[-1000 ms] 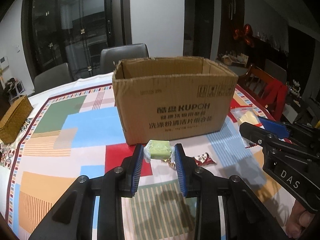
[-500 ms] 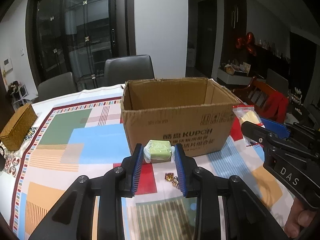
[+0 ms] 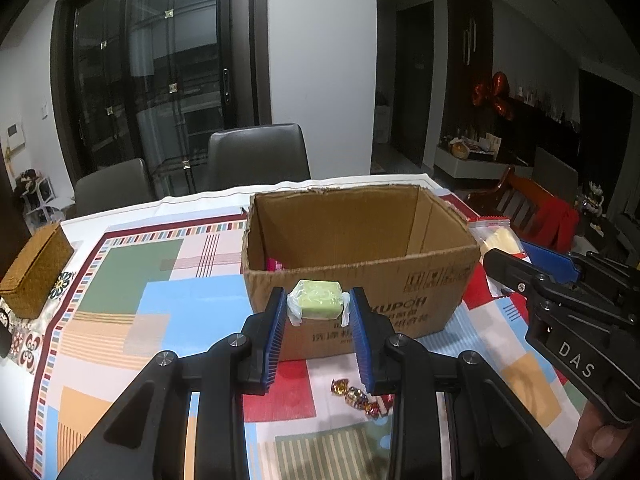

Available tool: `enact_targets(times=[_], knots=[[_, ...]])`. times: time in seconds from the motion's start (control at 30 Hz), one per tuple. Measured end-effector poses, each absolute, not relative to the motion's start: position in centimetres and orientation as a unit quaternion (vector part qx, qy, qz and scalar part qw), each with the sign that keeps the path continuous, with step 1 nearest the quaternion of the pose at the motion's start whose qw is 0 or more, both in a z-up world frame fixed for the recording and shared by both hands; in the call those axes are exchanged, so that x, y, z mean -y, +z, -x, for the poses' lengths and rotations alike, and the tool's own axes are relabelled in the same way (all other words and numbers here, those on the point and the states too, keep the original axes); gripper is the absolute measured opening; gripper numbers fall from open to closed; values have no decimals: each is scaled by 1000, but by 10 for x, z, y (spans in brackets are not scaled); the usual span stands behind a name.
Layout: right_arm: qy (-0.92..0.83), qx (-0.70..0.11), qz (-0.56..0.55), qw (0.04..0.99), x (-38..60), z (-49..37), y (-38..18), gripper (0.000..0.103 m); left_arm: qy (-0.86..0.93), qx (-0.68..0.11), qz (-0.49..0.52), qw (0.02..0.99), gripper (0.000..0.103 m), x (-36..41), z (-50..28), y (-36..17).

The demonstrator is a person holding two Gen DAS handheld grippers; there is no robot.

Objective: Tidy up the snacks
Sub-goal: 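Lift and carry the green candy and white-red packet over the box with both tools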

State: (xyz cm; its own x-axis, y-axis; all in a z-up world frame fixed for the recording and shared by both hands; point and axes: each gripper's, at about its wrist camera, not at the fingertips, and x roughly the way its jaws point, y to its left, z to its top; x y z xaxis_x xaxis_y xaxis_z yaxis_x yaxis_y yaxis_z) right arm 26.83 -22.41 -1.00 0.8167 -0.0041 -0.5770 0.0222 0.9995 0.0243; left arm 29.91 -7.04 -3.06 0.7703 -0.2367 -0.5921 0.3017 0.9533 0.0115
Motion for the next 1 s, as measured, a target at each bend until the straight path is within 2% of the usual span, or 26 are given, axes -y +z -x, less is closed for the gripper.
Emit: enact_targets(times=[1.0], knots=[[-18,-289,-13,957,231,-316,8,30,-155,-291,-52,943,32,79,-360,-16]])
